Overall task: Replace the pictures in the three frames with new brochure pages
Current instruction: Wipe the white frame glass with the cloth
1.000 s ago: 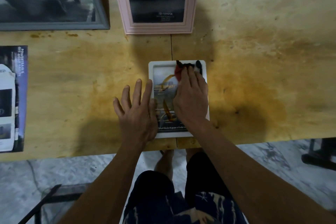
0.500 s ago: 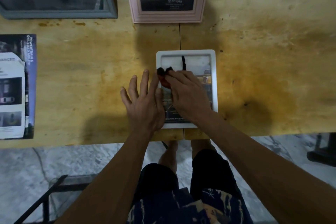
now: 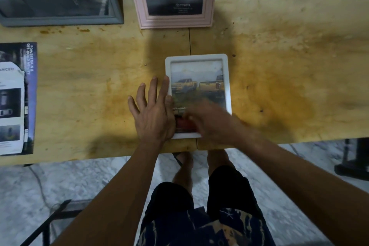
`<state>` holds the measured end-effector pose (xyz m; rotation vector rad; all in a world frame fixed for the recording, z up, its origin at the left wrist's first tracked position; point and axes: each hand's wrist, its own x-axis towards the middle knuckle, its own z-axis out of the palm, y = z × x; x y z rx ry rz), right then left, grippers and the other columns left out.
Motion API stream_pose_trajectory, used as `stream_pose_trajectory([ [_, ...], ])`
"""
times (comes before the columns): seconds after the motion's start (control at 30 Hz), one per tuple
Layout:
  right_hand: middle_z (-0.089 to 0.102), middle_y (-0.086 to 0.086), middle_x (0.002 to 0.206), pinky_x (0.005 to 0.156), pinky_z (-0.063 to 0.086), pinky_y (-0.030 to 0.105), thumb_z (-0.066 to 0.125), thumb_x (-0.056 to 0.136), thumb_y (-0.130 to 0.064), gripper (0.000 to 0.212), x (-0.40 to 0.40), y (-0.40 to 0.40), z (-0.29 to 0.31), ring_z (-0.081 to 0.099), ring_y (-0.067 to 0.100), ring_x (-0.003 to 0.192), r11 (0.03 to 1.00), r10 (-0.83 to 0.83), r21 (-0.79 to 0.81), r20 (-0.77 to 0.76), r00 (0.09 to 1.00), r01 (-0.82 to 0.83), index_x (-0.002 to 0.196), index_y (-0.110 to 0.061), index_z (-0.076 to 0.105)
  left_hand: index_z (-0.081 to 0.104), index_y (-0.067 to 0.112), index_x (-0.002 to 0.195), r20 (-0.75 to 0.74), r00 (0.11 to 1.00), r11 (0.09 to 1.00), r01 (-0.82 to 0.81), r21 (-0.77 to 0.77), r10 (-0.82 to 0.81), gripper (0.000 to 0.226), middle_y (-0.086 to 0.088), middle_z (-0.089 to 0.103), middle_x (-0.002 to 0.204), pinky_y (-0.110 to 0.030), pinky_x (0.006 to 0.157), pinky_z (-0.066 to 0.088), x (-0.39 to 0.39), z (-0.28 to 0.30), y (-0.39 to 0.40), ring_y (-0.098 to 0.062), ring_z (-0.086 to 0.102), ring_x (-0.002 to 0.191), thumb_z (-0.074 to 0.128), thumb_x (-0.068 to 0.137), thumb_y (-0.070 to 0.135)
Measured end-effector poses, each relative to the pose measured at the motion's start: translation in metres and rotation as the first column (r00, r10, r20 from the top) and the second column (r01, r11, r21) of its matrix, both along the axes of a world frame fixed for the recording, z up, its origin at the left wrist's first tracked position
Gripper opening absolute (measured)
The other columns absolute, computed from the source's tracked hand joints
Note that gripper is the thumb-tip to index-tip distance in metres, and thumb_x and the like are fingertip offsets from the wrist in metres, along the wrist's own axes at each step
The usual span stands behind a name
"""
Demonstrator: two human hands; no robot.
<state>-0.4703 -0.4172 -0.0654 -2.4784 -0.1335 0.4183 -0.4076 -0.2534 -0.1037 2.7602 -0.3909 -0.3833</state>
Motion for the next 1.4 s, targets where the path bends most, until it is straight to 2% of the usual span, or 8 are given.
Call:
stream_pose_trajectory([
  [0.13, 0.063, 0.004, 0.113, 0.081, 0.043, 0.017, 0.047, 0.100, -0.015, 0.022, 0.053, -0.040, 0.012, 0.056, 0.013, 0.096, 0.955, -0.282, 0.122, 0.101, 0.954, 0.269, 0.118, -0.017, 0.060, 0.014, 0.042, 0.156, 0.003, 1.000, 1.000, 0.013, -0.023, -0.013, 0.049, 0.009, 0.018, 0.165, -0.061, 0.119, 0.005, 0.002, 0.002, -0.001, -0.027, 0.008, 0.152, 0.013, 0.107, 0.047],
  [0.23, 0.056, 0.004, 0.125, 0.093, 0.039, 0.041, 0.049, 0.097, -0.026, 0.026, 0.076, -0.041, -0.006, 0.040, 0.026, 0.118, 0.945, -0.228, -0.173, 0.259, 0.939, 0.277, 0.115, -0.016, 0.065, 0.012, 0.043, 0.156, 0.005, 1.000, 1.000, 0.008, -0.016, -0.008, 0.049, 0.010, 0.016, 0.165, -0.060, 0.119, 0.004, 0.002, -0.001, 0.001, -0.026, 0.007, 0.152, 0.014, 0.108, 0.047],
  [0.37, 0.062, 0.003, 0.112, 0.086, 0.039, 0.043, 0.053, 0.091, -0.016, 0.020, 0.064, -0.023, -0.024, 0.049, 0.029, 0.108, 0.919, -0.210, -0.249, 0.351, 0.912, 0.307, 0.107, -0.014, 0.066, 0.013, 0.042, 0.157, 0.013, 1.000, 1.000, 0.006, -0.007, -0.006, 0.049, 0.010, 0.017, 0.165, -0.060, 0.119, 0.005, 0.001, -0.003, 0.002, -0.026, 0.008, 0.152, 0.016, 0.108, 0.046],
  [0.73, 0.060, 0.000, 0.104, 0.077, 0.047, 0.041, 0.064, 0.082, -0.007, 0.022, -0.029, 0.011, -0.007, 0.047, 0.021, 0.093, 0.986, 0.049, -0.163, 0.080, 0.996, -0.035, 0.101, -0.018, 0.062, 0.015, 0.042, 0.156, 0.009, 1.000, 1.000, 0.003, 0.018, -0.003, 0.049, 0.010, 0.017, 0.165, -0.060, 0.120, 0.005, 0.000, -0.001, 0.002, -0.026, 0.008, 0.152, 0.016, 0.108, 0.048],
  [0.87, 0.059, -0.001, 0.105, 0.081, 0.048, 0.034, 0.051, 0.097, -0.014, 0.018, 0.008, -0.023, 0.020, 0.051, 0.013, 0.092, 0.994, -0.100, 0.036, -0.036, 0.994, 0.101, 0.111, -0.023, 0.058, 0.013, 0.042, 0.157, -0.002, 1.000, 1.000, 0.006, 0.009, -0.006, 0.050, 0.010, 0.015, 0.166, -0.059, 0.120, 0.004, 0.001, 0.001, 0.002, -0.025, 0.007, 0.152, 0.015, 0.107, 0.048],
  [1.0, 0.058, 0.012, 0.111, 0.081, 0.041, 0.038, 0.048, 0.096, -0.012, 0.022, 0.065, -0.057, 0.008, 0.051, 0.030, 0.100, 0.935, -0.268, -0.164, 0.256, 0.929, 0.315, 0.111, -0.011, 0.064, 0.014, 0.042, 0.157, 0.015, 1.000, 1.000, -0.001, 0.000, 0.001, 0.050, 0.010, 0.016, 0.166, -0.059, 0.120, 0.005, 0.003, 0.000, 0.000, -0.024, 0.007, 0.153, 0.014, 0.107, 0.048],
  [1.13, 0.059, 0.014, 0.113, 0.077, 0.031, 0.035, 0.050, 0.092, -0.007, 0.023, 0.065, -0.054, -0.013, 0.050, 0.036, 0.105, 0.888, -0.231, -0.339, 0.258, 0.938, 0.312, 0.111, -0.005, 0.062, 0.015, 0.042, 0.157, 0.021, 1.000, 1.000, 0.000, 0.006, -0.001, 0.050, 0.009, 0.016, 0.166, -0.059, 0.120, 0.006, 0.000, -0.001, 0.001, -0.024, 0.008, 0.152, 0.016, 0.107, 0.046],
  [1.4, 0.061, 0.016, 0.109, 0.076, 0.041, 0.039, 0.055, 0.084, -0.004, 0.029, 0.021, -0.031, 0.007, 0.057, 0.034, 0.096, 0.874, -0.218, -0.414, 0.134, 0.967, 0.255, 0.113, -0.003, 0.055, 0.013, 0.042, 0.157, 0.007, 1.000, 1.000, -0.004, 0.012, 0.004, 0.050, 0.009, 0.015, 0.166, -0.060, 0.119, 0.006, -0.002, 0.001, 0.000, -0.024, 0.007, 0.153, 0.015, 0.107, 0.046],
])
